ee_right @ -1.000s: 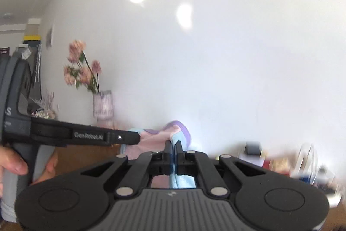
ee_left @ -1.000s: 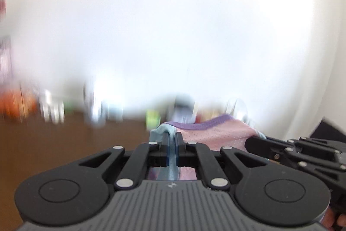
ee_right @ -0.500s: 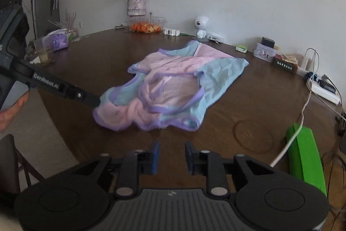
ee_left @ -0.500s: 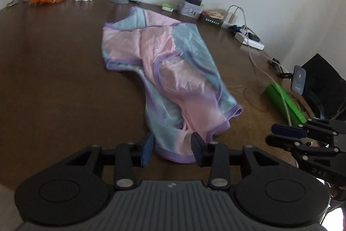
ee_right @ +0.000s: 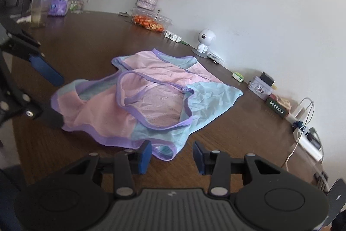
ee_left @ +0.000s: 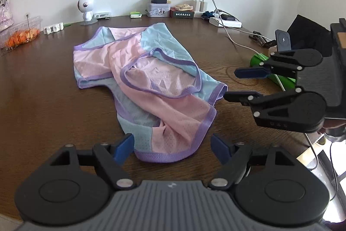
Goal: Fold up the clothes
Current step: 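Drop the garment onto the open table and release the right gripper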
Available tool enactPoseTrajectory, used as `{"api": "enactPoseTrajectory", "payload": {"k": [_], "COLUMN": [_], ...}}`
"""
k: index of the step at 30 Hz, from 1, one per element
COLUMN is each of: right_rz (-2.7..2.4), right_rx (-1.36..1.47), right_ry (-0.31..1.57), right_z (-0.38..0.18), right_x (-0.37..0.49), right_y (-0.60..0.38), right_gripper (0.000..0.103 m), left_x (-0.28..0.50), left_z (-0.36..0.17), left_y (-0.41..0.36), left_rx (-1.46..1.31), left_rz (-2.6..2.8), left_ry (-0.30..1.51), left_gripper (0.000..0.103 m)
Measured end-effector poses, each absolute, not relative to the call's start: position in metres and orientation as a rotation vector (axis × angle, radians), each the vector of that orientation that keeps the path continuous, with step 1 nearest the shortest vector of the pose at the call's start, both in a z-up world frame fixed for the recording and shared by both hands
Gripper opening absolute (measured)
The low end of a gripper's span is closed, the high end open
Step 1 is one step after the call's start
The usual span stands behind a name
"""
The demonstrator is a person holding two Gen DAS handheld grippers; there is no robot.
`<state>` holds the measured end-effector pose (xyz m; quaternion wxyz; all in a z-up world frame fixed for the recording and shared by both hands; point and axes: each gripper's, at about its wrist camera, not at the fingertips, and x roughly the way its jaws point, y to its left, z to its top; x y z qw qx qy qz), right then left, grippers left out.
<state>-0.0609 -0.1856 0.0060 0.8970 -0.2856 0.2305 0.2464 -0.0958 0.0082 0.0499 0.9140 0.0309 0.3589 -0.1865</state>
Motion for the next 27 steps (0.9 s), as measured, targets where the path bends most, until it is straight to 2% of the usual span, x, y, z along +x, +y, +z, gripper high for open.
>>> {"api": "enactPoseTrajectory", "payload": {"k": [4, 7, 9, 11, 13, 15, 17, 20, 27], "right_rz": [0.526, 0.521, 0.539, 0.542, 0.540, 0.537, 0.562, 0.576, 0.603], "right_rx": [-0.704, -0.708, -0.718, -0.730, -0.735, -0.736, -0.719, -0.766, -0.835], "right_ry": [0.483, 0.480, 0.498, 0.512, 0.519, 0.517, 0.523, 0.508, 0.446], "right_z": [-0.003, -0.006, -0.008, -0.009, -0.009, -0.008, -0.005, -0.008, -0.011], "right_x": [-0.044, -0.038, -0.037, -0.037, -0.038, -0.040, -0.043, -0.047, -0.046], "right_y": [-0.173, -0.165, -0.162, -0.162, -0.164, -0.169, -0.175, -0.172, -0.151], "right_gripper": [0.038, 0.028, 0.025, 0.014, 0.015, 0.017, 0.022, 0.023, 0.023], "left_x": [-0.102, -0.100, -0.098, -0.099, -0.099, -0.098, -0.092, -0.080, -0.081], "left_z": [0.050, 0.041, 0.036, 0.033, 0.029, 0.028, 0.029, 0.033, 0.050], "left_y": [0.003, -0.007, -0.013, -0.019, -0.020, -0.013, -0.001, 0.013, 0.021], "left_rx": [0.111, 0.160, 0.178, 0.225, 0.268, 0.277, 0.233, 0.144, 0.065], "left_rz": [-0.426, -0.407, -0.383, -0.366, -0.363, -0.352, -0.342, -0.310, -0.275], "left_ry": [0.698, 0.687, 0.691, 0.676, 0.677, 0.681, 0.700, 0.727, 0.682], "left_gripper": [0.080, 0.080, 0.080, 0.079, 0.078, 0.071, 0.055, 0.038, 0.038]}}
